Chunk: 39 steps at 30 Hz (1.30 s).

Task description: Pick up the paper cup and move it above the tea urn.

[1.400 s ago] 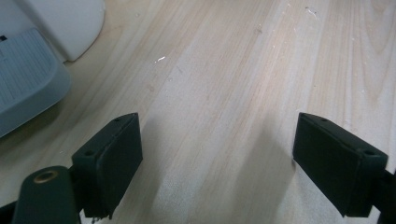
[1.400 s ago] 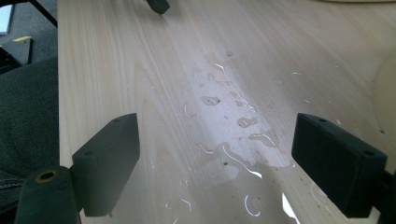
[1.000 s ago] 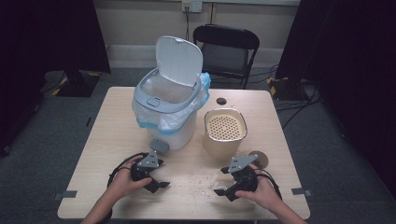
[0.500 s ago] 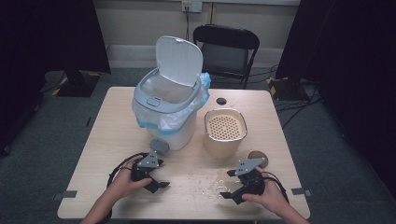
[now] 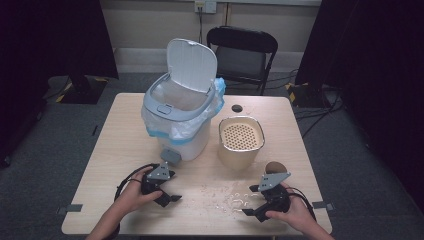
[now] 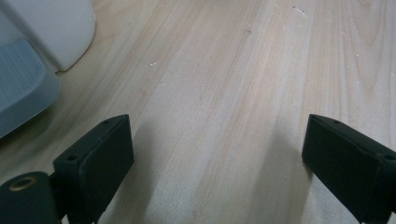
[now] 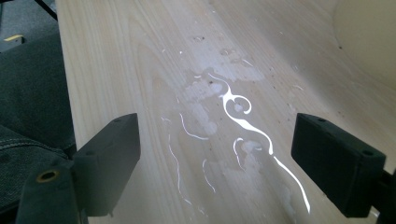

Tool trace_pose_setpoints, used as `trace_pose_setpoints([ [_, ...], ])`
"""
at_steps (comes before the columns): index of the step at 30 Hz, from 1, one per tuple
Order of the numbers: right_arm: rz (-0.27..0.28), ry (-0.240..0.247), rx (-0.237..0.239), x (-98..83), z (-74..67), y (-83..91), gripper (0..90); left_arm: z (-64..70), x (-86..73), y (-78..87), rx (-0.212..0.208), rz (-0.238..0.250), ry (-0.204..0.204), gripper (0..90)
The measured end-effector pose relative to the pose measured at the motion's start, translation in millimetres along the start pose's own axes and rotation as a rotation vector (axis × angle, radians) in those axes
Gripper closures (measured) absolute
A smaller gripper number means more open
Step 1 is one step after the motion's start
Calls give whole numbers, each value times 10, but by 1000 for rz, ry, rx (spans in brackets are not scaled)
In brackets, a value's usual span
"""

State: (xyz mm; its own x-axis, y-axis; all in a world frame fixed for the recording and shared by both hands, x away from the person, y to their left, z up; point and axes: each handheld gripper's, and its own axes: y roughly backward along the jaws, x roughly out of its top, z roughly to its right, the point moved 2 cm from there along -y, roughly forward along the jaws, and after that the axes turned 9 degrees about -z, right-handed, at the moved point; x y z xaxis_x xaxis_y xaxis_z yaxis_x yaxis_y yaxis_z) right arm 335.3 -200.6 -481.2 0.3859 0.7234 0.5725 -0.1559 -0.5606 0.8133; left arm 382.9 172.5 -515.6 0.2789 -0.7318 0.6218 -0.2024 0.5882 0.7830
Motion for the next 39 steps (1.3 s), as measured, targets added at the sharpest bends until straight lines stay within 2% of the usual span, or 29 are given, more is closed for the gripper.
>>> trace_pose_setpoints([
  [22, -15, -17, -1, -253, 30, 108, 158, 4, 2, -5, -5, -3, -2, 68],
  [39, -6, -57, -38, -483, 83, 279, 157, 4, 3, -6, -8, -8, -10, 63],
])
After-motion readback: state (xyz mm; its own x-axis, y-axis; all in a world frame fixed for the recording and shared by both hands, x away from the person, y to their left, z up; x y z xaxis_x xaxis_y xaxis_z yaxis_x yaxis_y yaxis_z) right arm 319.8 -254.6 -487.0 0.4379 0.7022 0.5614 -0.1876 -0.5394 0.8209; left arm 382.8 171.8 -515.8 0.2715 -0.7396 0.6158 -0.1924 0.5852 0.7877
